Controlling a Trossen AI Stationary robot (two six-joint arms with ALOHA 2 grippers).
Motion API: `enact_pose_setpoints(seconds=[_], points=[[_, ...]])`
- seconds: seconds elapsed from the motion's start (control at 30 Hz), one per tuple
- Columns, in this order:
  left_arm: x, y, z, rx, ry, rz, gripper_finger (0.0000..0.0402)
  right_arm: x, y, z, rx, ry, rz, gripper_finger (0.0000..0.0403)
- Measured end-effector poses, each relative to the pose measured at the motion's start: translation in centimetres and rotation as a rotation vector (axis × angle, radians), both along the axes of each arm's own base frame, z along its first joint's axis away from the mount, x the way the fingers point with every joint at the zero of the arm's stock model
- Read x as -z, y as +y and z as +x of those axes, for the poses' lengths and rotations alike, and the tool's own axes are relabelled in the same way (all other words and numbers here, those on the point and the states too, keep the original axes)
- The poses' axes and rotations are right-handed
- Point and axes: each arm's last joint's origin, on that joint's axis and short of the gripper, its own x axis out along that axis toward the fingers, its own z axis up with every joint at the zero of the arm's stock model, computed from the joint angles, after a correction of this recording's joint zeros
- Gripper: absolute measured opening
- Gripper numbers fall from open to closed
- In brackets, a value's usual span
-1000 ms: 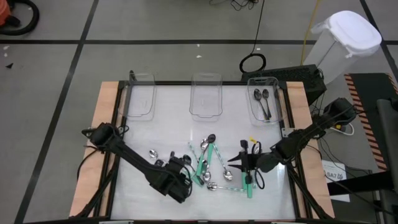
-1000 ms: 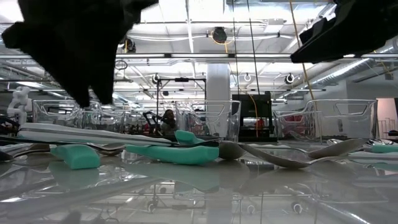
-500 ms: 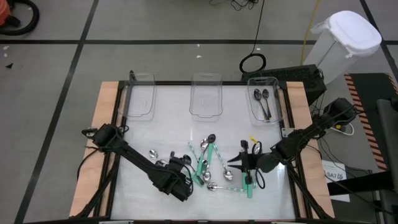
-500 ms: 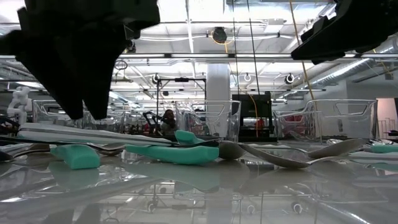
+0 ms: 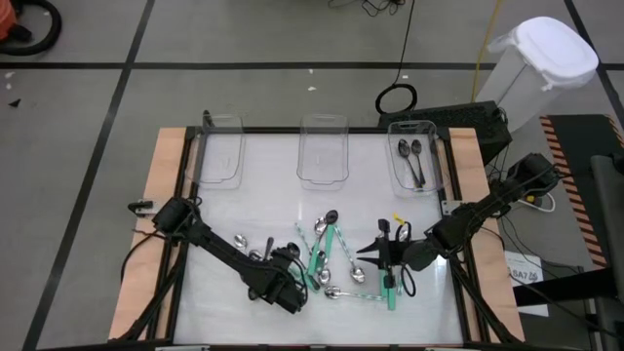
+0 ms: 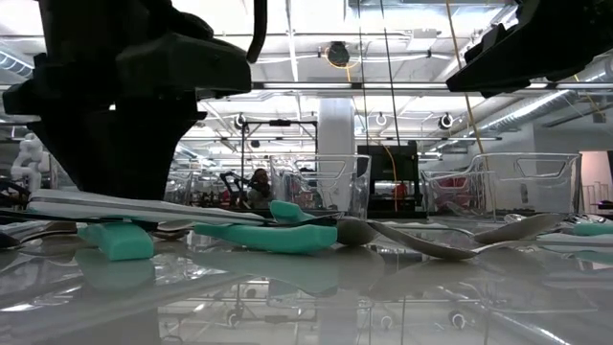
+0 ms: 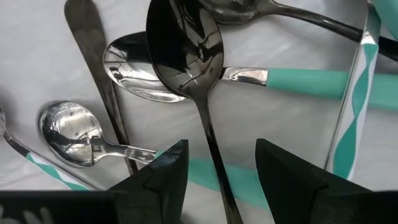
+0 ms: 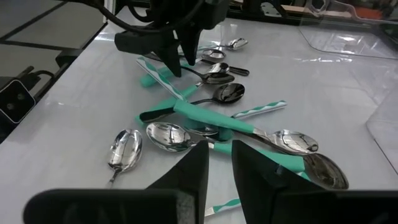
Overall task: Sort silverware by color (type)
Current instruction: Put the black spoon into the right transparent bin
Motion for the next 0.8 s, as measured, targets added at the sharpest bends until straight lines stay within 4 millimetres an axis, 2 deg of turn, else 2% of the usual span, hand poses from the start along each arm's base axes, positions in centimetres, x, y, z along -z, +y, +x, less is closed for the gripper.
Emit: enact_pose_setpoints(seconds=[0.43, 0.57, 0.8], points=[[0.5, 1.2, 0.8, 0.063, 0.032, 0.014, 0.0104, 0.0, 0.0, 0.0, -0.004, 0.001, -0.004, 0.0068], [1.3, 1.4, 1.0, 0.060, 0.059, 0.015, 0.0097, 0.0, 0.0, 0.0, -0.008, 0.002, -0.005, 0.0068], [1.3, 1.6, 1.1, 0.056, 0.064, 0.005, 0.0097, 0.1, 0.0, -0.1, -0.013, 0.008, -0.011, 0.0068]])
